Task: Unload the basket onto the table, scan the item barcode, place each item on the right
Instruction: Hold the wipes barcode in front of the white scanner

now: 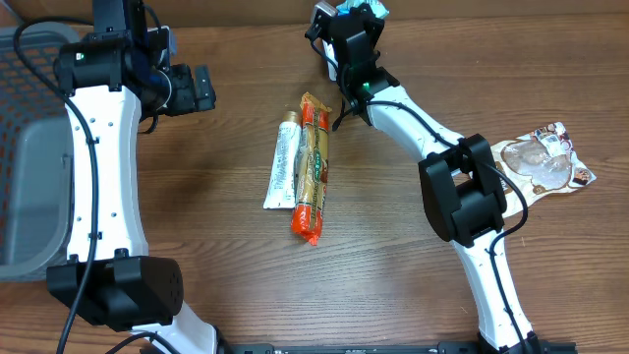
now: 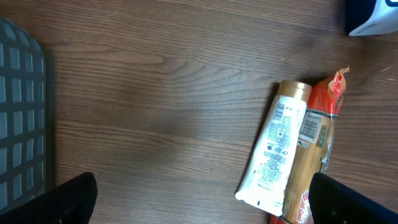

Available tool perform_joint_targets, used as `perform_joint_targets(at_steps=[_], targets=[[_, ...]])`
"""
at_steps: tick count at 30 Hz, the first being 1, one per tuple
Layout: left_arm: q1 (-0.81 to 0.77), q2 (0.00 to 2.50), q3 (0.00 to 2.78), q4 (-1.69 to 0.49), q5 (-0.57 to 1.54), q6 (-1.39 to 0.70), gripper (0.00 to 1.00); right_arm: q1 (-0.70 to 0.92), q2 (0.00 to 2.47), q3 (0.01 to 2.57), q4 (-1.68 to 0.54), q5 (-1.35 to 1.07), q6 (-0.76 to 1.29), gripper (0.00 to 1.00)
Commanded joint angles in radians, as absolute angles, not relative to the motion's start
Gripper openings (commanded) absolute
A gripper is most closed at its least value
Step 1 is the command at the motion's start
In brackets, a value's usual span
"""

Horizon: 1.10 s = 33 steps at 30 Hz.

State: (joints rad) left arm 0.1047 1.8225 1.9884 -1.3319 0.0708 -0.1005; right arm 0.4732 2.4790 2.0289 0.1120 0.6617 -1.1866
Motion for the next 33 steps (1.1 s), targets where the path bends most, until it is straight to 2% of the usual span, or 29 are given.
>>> perform_joint_targets(at_steps=[1,14,18,20,25,31,33], targets=[[0.096,1.818,2.000,-1.332,0.071,-0.085,0.99,0.483,2.465,2.048,0.118,0.672,-1.186,0.04],[0.096,1.818,2.000,-1.331,0.071,-0.085,1.00,0.504,2.431,2.048,0.115,0.751,-1.177,0.04],[0.096,1.818,2.000,-1.332,0.071,-0.085,1.00,0.530,2.340,2.048,0.023,0.751,-1.145,0.04],[0.096,1.818,2.000,-1.332,0.071,-0.085,1.00,0.539,2.279,2.048,-0.060,0.744,-1.065,0.04],[0.096,1.818,2.000,-1.332,0.071,-0.085,1.00,0.556,2.076,2.048,-0.472,0.593,-0.818,0.04],[0.096,1.818,2.000,-1.332,0.071,-0.085,1.00,0.511,1.839,2.048,-0.889,0.181,-0.403,0.04],[0.096,1.818,2.000,-1.332,0.071,-0.085,0.99,0.460,1.779,2.048,-1.012,0.061,-0.206,0.04]])
